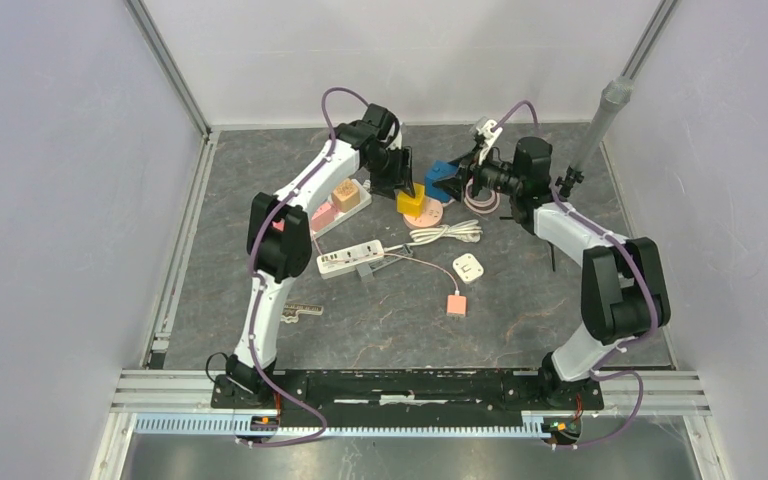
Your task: Pull the plug off the socket
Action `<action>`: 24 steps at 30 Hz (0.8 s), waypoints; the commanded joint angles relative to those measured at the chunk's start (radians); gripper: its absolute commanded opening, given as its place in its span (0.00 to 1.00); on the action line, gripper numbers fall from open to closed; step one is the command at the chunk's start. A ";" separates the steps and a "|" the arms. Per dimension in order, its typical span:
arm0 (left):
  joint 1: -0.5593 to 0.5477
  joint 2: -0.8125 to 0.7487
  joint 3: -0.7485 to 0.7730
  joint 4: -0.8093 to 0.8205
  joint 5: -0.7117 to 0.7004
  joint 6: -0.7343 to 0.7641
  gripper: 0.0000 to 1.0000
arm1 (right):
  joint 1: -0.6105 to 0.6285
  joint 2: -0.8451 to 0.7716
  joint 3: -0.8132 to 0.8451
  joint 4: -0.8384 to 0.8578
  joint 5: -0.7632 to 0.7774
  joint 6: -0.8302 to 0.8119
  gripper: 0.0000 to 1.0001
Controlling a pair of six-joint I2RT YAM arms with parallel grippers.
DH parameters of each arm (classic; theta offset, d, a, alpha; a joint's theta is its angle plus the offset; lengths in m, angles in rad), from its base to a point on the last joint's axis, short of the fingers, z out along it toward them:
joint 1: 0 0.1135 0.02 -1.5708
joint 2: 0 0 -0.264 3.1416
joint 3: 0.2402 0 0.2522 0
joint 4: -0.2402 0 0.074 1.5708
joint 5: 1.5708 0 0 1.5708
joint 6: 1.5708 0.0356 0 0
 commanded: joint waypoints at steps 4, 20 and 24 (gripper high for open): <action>-0.002 -0.122 -0.018 0.056 -0.033 0.084 0.65 | 0.001 -0.186 -0.074 -0.122 0.330 0.152 0.00; -0.008 -0.461 -0.340 0.283 -0.329 0.139 1.00 | 0.001 -0.302 -0.150 -0.629 0.895 0.161 0.00; -0.008 -0.501 -0.374 0.333 -0.347 0.165 1.00 | 0.004 -0.275 -0.154 -0.714 0.935 0.177 0.00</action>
